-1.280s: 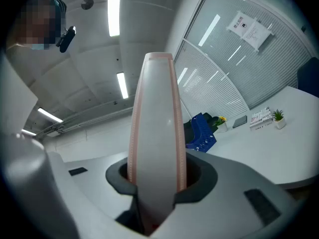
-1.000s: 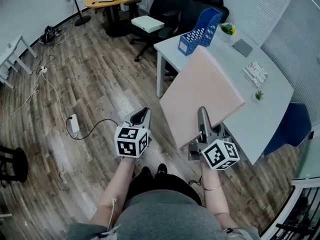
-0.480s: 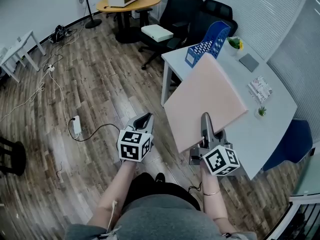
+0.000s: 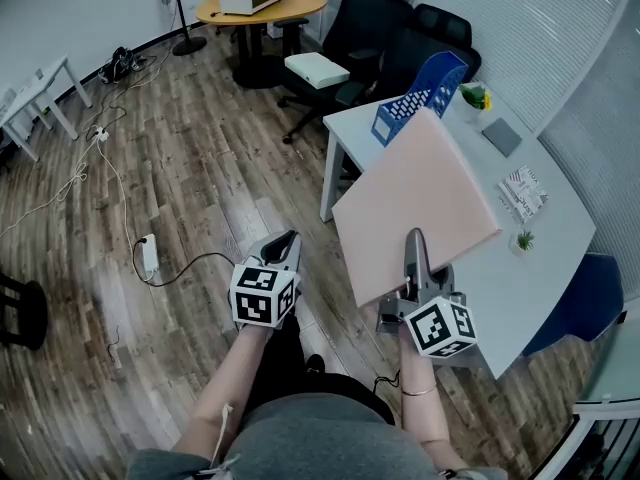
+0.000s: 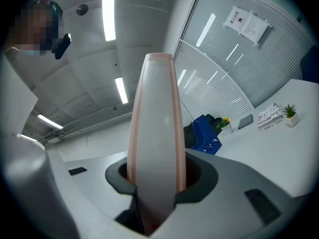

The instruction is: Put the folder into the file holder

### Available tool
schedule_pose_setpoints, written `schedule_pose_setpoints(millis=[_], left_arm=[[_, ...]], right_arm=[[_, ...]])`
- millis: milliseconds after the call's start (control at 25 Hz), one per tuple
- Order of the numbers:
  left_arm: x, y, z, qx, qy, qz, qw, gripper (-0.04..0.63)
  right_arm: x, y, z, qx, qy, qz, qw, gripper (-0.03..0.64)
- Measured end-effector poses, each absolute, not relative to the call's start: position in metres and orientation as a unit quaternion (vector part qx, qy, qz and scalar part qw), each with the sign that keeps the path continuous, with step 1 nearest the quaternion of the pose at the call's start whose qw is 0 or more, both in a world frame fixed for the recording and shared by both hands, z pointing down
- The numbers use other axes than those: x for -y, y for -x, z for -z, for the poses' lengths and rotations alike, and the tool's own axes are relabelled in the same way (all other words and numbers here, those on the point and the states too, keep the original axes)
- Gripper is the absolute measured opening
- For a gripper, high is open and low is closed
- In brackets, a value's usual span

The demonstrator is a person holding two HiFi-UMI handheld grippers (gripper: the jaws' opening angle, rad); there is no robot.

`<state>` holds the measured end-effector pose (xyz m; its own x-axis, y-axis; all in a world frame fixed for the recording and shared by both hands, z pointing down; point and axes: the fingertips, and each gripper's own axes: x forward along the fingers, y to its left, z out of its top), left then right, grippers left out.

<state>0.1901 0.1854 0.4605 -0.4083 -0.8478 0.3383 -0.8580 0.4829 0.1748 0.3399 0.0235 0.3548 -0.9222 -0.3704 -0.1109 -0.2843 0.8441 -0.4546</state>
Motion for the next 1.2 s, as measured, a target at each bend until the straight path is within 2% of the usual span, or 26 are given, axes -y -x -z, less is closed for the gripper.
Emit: schedule_pose_setpoints(millis=[240,800,1200], left_arm=[[-0.157,-0.144,-0.473,0.829,-0.521,-0.013,0.203,0.035],[-0.086,0.032,-0.464,0.814,-0.545,-0.007,0.203,0.035],[-0.038,0.080,-0.467,0.786,-0.583,-0.007,0.206,0.035]], right_arm=[[0.003,-0.297,-0.355,-0.952,0.183,0.221,0.105,0.156],[0.065,-0.167,-0.324,-0.935,0.243,0.212,0.147,0.156],[0.099,-0.135,-0.305,-0.919,0.289,0.202,0.176,0.156]])
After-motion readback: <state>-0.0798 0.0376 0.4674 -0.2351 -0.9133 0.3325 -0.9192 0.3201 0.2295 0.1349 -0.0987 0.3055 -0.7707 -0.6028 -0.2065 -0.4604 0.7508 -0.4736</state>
